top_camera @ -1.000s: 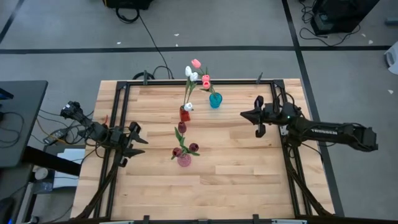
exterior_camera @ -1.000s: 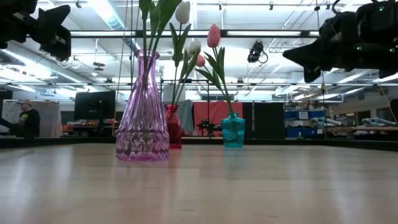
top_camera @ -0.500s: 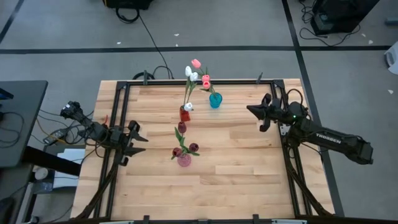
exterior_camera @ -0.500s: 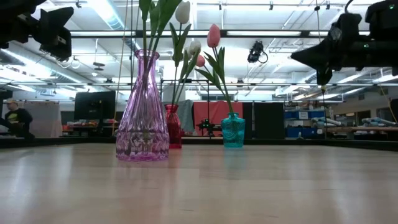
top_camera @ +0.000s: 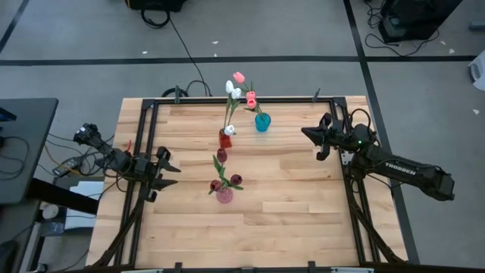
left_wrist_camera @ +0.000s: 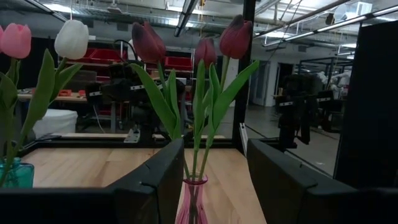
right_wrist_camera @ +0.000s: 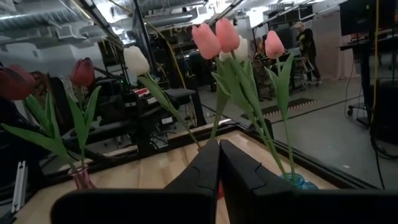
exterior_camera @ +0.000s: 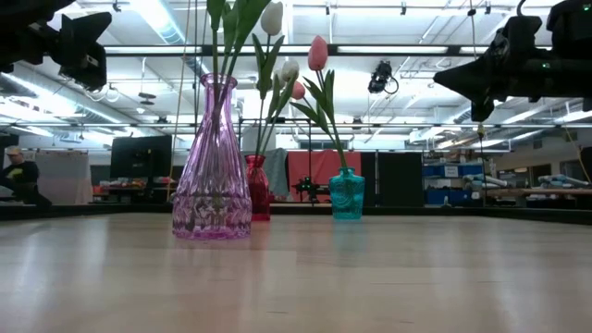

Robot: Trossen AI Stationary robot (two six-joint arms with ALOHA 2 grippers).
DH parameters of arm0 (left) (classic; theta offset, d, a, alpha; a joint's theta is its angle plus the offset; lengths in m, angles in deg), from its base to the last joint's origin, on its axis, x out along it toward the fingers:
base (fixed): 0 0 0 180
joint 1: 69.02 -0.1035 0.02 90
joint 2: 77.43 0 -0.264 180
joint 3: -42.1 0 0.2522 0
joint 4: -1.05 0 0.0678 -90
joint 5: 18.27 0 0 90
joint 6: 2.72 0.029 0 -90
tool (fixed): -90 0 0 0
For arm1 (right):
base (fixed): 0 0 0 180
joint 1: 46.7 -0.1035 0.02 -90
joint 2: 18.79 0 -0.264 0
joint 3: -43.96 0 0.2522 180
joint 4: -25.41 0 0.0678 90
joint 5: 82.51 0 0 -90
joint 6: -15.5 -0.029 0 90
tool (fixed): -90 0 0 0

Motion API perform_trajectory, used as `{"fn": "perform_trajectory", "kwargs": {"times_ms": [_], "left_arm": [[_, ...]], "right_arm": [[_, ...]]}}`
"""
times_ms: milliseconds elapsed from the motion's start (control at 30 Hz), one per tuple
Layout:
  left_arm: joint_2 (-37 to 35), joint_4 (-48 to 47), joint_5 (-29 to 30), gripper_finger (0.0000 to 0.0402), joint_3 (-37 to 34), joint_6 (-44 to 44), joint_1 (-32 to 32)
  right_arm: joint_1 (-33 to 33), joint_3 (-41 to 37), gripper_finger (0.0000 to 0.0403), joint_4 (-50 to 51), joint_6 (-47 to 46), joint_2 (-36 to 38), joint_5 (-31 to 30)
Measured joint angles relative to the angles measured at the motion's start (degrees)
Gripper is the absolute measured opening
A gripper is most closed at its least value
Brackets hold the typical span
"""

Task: Sort flowers into vase by color
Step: Return to Home Position

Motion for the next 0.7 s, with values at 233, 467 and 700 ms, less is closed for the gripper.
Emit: {"fn": "perform_trajectory", "kwargs": {"times_ms": [233, 467, 700], "left_arm": [[0.15, 2.74, -25.59, 0.0182, 0.24, -1.74, -0.59], [0.96, 23.97, -80.55, 0.0182, 1.49, -13.41, -0.62], [0.83, 38.36, -90.85, 0.0182, 1.66, -19.49, -0.62]], "right_arm": [[0.0, 0.0, 0.0023, -0.04, 0.07, -0.04, 0.01], [-0.02, -0.01, 0.0024, -0.73, 0.09, -1.0, 0.54], [-0.04, -0.01, 0.0023, -0.98, 0.09, -1.17, 0.63]]}}
